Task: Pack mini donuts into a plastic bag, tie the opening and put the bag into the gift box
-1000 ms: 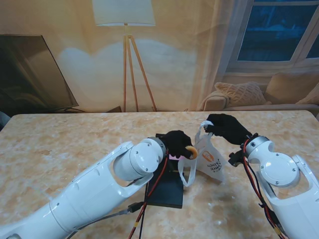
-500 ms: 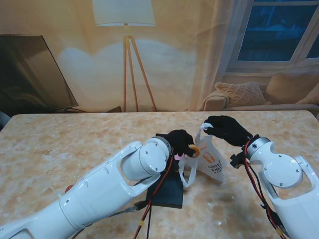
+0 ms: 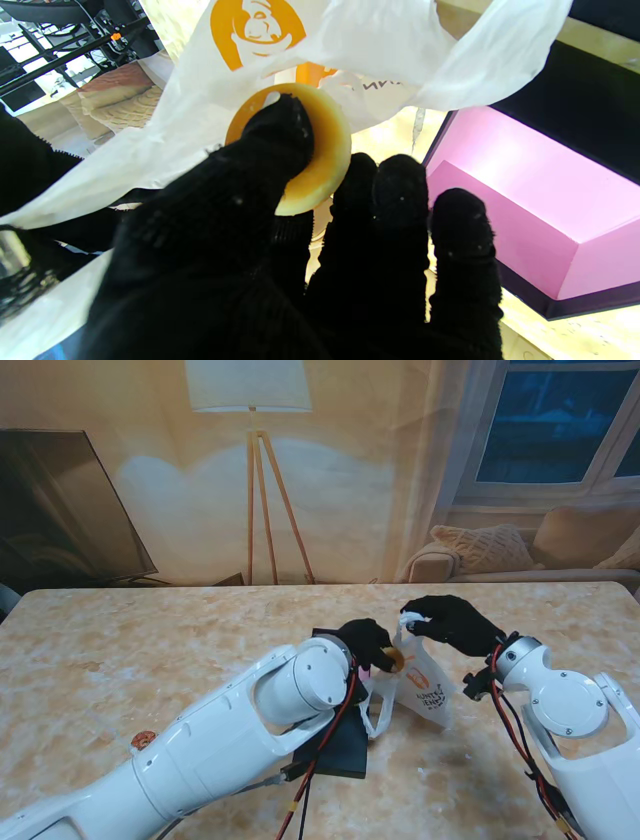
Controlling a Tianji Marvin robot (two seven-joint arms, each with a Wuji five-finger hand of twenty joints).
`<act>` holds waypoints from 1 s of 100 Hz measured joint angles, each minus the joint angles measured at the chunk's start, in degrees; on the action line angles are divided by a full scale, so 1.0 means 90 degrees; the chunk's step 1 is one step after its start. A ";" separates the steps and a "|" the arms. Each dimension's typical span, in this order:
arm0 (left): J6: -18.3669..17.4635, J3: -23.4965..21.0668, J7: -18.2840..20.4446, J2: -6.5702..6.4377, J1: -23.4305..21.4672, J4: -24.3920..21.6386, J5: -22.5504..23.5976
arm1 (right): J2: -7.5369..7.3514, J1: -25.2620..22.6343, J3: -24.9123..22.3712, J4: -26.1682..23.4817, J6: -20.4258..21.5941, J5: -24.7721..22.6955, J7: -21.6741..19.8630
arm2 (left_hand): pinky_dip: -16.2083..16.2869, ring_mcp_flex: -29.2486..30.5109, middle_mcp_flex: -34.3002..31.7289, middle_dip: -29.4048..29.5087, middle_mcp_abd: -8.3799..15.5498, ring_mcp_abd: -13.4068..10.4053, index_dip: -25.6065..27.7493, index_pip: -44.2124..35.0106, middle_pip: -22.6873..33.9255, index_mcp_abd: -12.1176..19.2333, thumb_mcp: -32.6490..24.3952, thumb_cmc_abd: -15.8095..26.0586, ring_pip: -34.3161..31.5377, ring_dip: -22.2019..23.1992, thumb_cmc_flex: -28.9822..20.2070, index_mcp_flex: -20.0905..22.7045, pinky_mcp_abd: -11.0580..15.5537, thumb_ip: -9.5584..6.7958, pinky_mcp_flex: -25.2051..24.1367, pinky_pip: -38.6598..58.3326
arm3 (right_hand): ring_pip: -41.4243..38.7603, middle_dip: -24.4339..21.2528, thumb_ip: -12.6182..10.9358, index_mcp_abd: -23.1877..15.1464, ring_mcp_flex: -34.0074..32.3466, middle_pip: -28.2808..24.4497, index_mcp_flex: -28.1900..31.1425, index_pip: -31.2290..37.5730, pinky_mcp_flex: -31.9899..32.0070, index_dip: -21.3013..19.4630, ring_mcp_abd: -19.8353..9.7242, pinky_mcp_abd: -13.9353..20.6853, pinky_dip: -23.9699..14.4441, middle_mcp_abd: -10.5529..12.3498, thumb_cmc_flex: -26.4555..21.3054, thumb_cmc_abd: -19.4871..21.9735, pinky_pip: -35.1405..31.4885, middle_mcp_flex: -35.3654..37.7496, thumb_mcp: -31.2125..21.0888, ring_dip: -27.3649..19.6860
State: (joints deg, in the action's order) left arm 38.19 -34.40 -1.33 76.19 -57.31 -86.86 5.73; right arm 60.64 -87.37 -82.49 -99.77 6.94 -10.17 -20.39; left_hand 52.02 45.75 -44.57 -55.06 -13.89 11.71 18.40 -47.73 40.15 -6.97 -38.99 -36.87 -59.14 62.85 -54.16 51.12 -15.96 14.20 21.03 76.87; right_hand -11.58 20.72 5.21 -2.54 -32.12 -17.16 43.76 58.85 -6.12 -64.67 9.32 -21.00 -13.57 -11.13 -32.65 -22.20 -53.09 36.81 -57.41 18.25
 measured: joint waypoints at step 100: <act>0.0528 0.0068 -0.0444 0.0328 -0.0158 0.0023 -0.0062 | -0.0001 0.0028 0.0103 0.0003 0.0270 -0.0048 0.0111 | -0.0934 -0.2240 0.1386 0.3352 -0.0331 0.0923 -0.0422 -0.0041 -0.1602 -0.0031 0.0001 0.0000 0.3176 -0.1949 0.0000 0.0002 -0.0222 0.0000 -0.1561 -0.1911 | 0.0395 -0.0239 0.0150 -0.0391 0.0479 0.0220 0.0089 -0.0294 0.0663 0.0243 -0.0100 -0.0220 0.0611 0.0219 0.0078 -0.0152 0.0855 -0.0212 -0.0003 -0.0164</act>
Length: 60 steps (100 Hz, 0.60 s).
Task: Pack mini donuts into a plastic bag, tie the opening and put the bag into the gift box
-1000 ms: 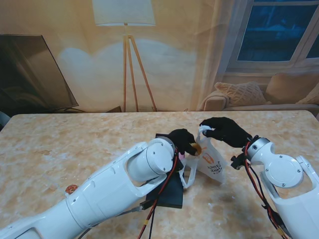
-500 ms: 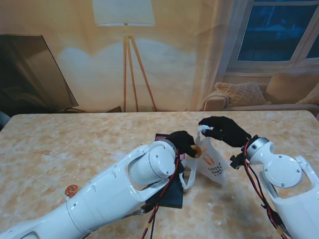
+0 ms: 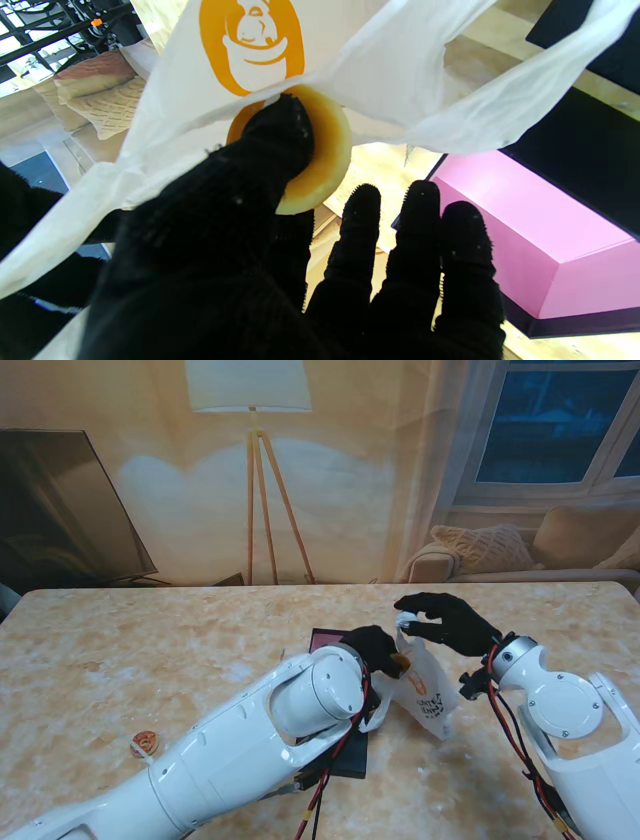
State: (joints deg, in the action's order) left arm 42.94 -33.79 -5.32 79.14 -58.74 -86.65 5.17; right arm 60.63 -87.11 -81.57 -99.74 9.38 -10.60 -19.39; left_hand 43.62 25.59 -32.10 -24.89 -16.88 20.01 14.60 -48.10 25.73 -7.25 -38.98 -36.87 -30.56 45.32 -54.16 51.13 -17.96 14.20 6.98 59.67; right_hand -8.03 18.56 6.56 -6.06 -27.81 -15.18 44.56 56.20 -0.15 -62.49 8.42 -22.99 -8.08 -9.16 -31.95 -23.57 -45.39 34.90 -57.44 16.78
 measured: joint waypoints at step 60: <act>-0.0299 0.0266 0.0501 -0.0207 0.0161 0.0025 0.0229 | -0.0007 0.0246 0.0054 0.0251 0.0314 0.0507 -0.0226 | -0.0455 -0.0382 0.0153 0.0387 0.0078 0.0093 -0.0027 0.0000 -0.0327 -0.0002 0.0000 0.0000 0.0528 -0.0486 0.0029 0.0003 -0.0060 0.0000 -0.0278 -0.0575 | -0.0029 -0.0009 0.0003 -0.0003 -0.0008 -0.0090 0.0001 -0.0009 -0.0574 0.0000 -0.0156 0.1613 0.0493 0.0177 0.0000 0.0000 0.0583 0.0002 0.0000 -0.0138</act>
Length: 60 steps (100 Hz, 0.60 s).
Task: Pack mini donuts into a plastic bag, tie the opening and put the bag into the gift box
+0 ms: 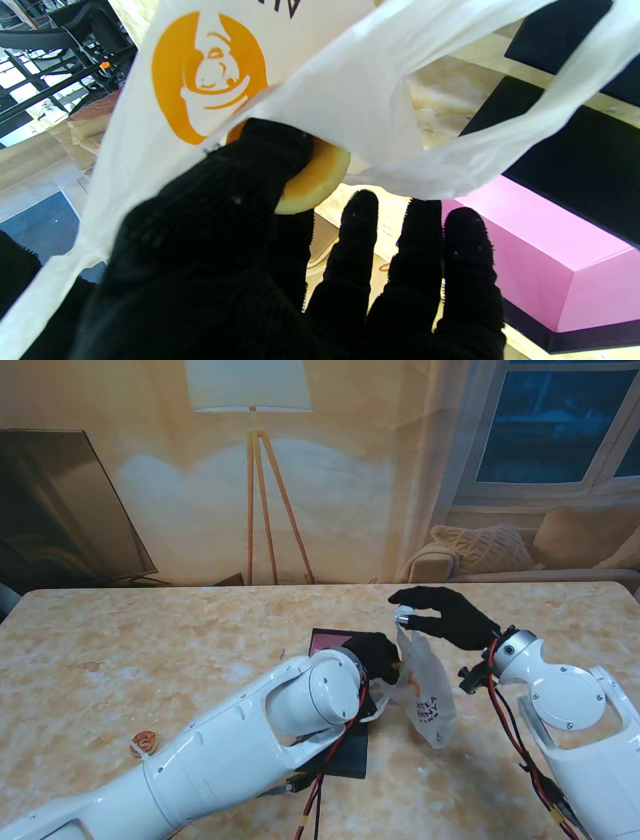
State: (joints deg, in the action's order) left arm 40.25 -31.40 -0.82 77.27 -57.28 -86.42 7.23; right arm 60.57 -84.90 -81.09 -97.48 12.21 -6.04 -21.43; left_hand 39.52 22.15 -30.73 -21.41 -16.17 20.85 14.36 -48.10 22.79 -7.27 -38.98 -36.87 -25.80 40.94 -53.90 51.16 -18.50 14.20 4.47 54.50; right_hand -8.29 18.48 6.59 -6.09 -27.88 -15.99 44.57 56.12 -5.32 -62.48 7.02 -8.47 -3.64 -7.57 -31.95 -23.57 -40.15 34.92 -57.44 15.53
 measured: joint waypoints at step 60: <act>0.0048 -0.0095 0.0170 -0.0113 -0.0021 -0.0191 -0.0116 | -0.0024 0.0009 -0.0007 0.0041 0.0177 0.0121 -0.0124 | -0.0065 -0.0317 0.0395 0.0054 -0.0396 0.0038 0.0679 0.3114 -0.0415 -0.0818 -0.0899 0.0610 0.0200 -0.0149 0.1564 -0.0508 0.0066 -0.0498 -0.0226 -0.0181 | -0.0126 0.0000 0.0000 0.0000 -0.0002 -0.0065 0.0000 0.0000 -0.0087 0.0000 -0.0001 0.0005 0.0002 0.0006 0.0000 0.0000 0.0067 0.0001 0.0000 -0.0001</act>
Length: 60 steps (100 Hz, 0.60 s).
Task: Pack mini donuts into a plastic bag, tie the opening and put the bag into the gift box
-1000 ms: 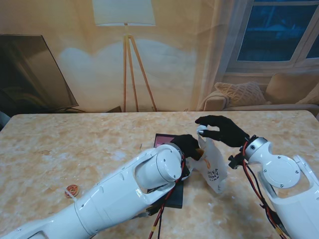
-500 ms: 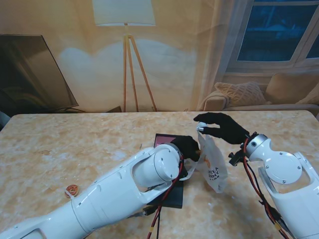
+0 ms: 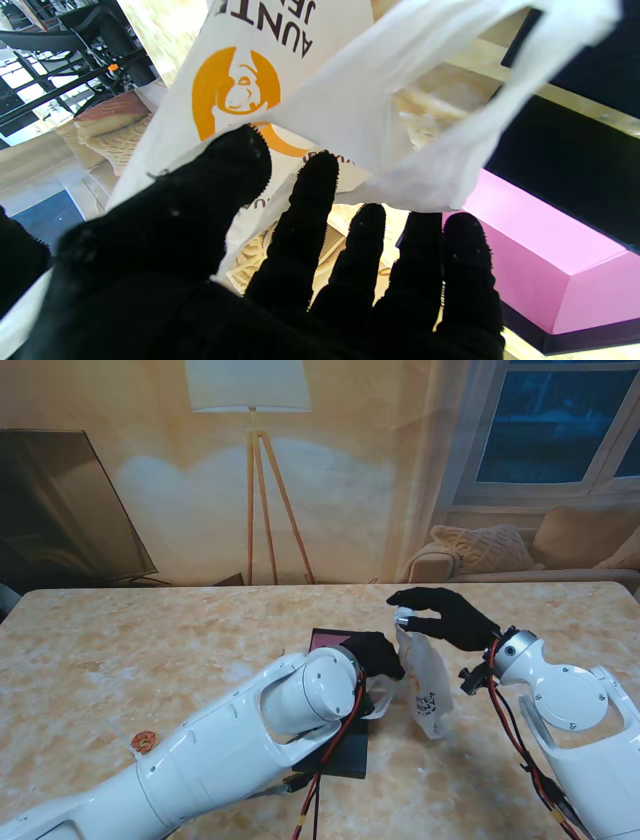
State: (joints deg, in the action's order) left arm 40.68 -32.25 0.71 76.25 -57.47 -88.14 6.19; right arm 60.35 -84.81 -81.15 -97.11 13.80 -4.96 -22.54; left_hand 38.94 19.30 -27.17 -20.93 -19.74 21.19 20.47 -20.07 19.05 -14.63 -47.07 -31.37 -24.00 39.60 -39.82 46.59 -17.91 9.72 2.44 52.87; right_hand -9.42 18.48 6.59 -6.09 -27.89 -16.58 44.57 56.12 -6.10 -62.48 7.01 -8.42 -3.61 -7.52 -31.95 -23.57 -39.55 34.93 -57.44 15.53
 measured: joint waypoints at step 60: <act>-0.0811 -0.0961 0.0421 -0.0666 -0.0653 -0.0795 0.1058 | 0.0023 -0.0200 -0.0183 -0.0177 -0.0150 -0.0099 0.0282 | 0.0154 0.0199 0.0001 -0.0282 -0.0091 0.0010 0.0473 -0.0306 0.0163 0.0154 0.0028 0.0243 -0.0710 0.0431 -0.0200 -0.0060 0.0038 -0.0001 0.0323 0.0471 | -0.0382 0.0324 0.0000 0.0000 -0.0400 -0.0453 0.0000 0.0000 -0.0309 -0.0101 -0.0014 0.0000 -0.0077 0.0067 0.0002 0.0008 -0.0171 0.0395 0.0000 0.0000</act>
State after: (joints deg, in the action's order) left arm 33.38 -40.90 4.50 70.26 -63.35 -95.30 15.71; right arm 60.55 -86.61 -82.80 -98.70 12.45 -5.85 -20.00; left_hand 40.32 21.09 -27.16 -23.46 -20.56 21.28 24.73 -22.83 20.52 -13.24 -46.82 -29.19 -30.39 43.48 -41.63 46.05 -17.57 9.71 5.35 57.11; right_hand -12.86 21.40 6.59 -6.09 -31.49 -20.65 44.57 56.12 -8.87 -63.39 6.88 -8.42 -4.31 -6.92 -31.93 -23.50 -41.09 38.48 -57.44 15.53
